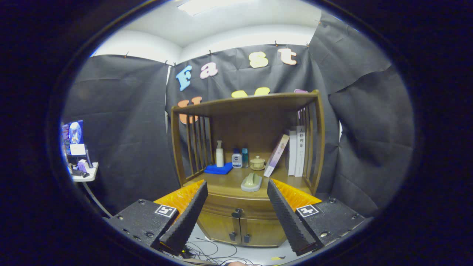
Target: Pull open the drawer, take out the items inside it, and place them on the countertop above the cabinet.
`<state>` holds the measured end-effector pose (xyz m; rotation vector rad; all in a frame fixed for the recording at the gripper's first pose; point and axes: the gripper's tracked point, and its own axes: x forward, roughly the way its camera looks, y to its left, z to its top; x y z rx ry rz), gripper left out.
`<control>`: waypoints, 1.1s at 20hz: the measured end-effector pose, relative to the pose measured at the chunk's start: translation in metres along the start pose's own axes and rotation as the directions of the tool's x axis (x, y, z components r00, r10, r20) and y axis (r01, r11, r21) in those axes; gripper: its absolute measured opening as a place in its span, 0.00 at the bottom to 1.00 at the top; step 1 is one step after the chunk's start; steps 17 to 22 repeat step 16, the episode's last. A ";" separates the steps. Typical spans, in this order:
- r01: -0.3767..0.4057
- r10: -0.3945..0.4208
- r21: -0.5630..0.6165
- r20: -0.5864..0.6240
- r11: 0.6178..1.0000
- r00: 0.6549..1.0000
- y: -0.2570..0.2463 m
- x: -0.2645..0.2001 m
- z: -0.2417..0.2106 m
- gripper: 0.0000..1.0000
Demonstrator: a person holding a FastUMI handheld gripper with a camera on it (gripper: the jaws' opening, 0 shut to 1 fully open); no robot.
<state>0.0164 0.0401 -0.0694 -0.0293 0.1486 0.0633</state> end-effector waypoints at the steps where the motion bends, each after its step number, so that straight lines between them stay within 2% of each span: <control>1: -0.006 0.006 0.003 0.007 1.000 1.000 -0.002 -0.011 0.003 1.00; 9: -0.012 0.011 0.005 0.150 1.000 0.989 -0.021 -0.071 0.031 1.00; 11: -0.023 0.017 0.030 0.194 0.999 0.981 -0.017 -0.075 0.028 1.00; 15: -0.071 0.059 0.052 0.207 0.996 0.977 -0.005 -0.076 0.016 1.00; 22: -0.066 0.055 0.046 0.214 0.997 0.975 -0.006 -0.076 0.018 1.00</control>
